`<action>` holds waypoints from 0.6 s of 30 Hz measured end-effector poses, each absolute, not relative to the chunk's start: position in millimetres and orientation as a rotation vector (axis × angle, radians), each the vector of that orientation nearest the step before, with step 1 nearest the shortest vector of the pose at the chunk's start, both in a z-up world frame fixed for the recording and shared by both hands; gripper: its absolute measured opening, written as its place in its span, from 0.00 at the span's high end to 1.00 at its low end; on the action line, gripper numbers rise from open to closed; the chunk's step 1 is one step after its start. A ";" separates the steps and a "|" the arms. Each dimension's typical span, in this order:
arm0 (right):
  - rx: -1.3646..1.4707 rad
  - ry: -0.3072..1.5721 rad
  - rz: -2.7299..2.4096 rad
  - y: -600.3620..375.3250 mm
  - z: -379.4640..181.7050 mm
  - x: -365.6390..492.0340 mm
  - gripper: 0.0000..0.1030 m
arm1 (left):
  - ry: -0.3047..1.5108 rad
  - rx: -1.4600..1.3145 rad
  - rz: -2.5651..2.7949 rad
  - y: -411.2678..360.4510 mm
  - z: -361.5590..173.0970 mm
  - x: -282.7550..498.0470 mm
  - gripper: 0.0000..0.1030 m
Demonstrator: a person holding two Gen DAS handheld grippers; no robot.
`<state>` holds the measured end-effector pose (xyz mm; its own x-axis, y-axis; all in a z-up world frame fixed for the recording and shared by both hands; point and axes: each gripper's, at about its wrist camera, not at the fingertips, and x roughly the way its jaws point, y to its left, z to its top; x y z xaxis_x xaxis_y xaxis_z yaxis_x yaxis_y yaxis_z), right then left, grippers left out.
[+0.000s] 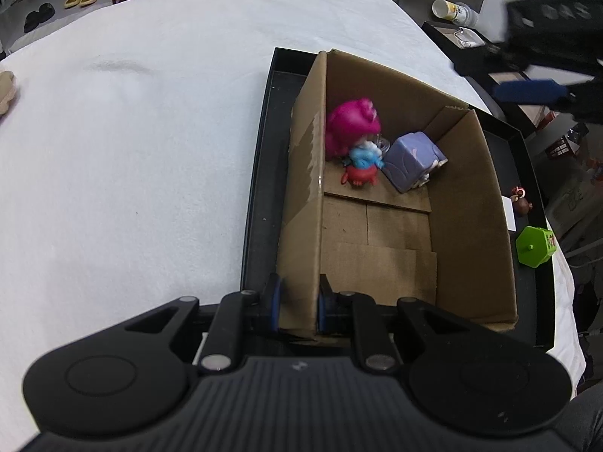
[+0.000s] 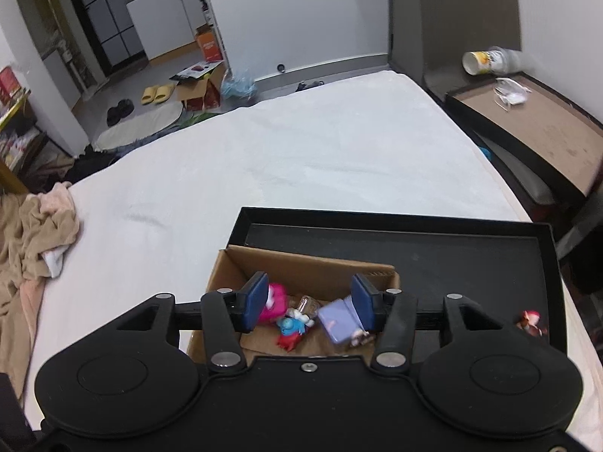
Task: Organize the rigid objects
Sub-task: 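Carry the blue figure into the box and open the right gripper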
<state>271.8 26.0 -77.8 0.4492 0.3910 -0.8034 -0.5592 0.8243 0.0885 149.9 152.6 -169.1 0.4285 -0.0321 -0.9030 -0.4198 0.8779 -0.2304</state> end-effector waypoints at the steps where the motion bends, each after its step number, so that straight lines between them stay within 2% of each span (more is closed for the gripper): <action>1: -0.199 0.934 0.592 22.5 -76.7 270.9 0.52 | 1.110 -0.464 0.253 152.8 -169.2 149.8 0.83; 11: -0.196 0.936 0.558 -17.0 -72.7 265.0 0.51 | 1.109 -0.447 0.254 150.4 -167.9 149.6 0.83; 18: -0.183 0.936 0.518 -48.7 -73.2 263.2 0.44 | 1.110 -0.436 0.258 148.9 -168.3 151.7 0.83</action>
<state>263.2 -48.7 -73.2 0.4816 0.3445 -0.8058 -0.4995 0.8635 0.0706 151.7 148.9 -168.3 0.4270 -0.0151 -0.9041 -0.4120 0.8868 -0.2093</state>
